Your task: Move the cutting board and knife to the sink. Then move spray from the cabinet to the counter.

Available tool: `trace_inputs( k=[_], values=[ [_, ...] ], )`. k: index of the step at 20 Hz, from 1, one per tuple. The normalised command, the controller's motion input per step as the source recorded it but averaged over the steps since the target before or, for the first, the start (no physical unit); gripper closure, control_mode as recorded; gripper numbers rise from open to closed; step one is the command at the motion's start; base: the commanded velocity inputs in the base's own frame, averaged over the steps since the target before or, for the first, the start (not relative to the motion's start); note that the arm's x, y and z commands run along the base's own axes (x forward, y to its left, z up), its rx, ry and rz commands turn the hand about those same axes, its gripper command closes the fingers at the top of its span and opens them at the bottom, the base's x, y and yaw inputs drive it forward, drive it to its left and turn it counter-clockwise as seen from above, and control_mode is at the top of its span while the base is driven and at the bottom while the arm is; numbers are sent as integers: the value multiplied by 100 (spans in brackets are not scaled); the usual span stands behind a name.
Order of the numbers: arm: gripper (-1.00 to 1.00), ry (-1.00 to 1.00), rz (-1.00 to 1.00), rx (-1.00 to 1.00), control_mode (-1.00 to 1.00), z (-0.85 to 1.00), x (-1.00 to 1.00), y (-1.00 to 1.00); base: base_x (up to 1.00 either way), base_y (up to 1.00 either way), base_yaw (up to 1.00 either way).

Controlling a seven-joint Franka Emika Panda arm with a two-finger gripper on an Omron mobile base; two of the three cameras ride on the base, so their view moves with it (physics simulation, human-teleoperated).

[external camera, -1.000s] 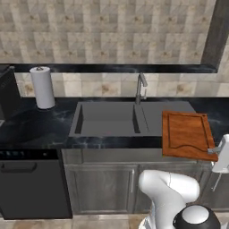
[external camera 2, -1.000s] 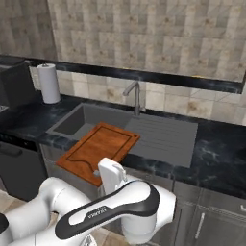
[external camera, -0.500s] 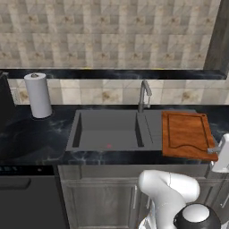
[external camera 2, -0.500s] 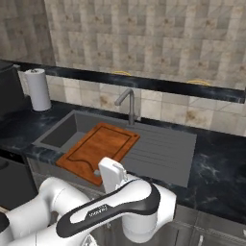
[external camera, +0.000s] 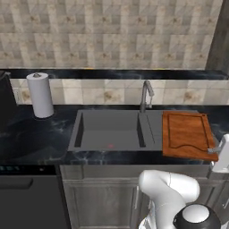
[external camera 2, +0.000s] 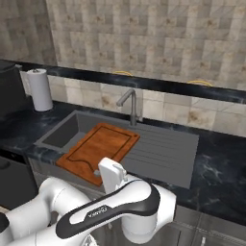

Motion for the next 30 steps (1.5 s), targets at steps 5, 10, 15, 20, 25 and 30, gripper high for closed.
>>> trace_inputs(
  k=[5, 10, 15, 20, 25, 30],
  values=[
    [100, 0, 0, 0, 100, 0, 0, 0, 14, 53, -2],
    [100, 0, 0, 0, 100, 0, 0, 0, 16, 60, -14],
    [100, 0, 0, 0, 100, 0, 0, 0, 20, 51, -14],
    [100, 0, 0, 0, 100, 0, 0, 0, 48, 31, -3],
    [100, 0, 0, 0, 100, 0, 0, 0, 52, 19, 0],
    [100, 0, 0, 0, 100, 0, 0, 0, 32, 12, 0]
  ],
)
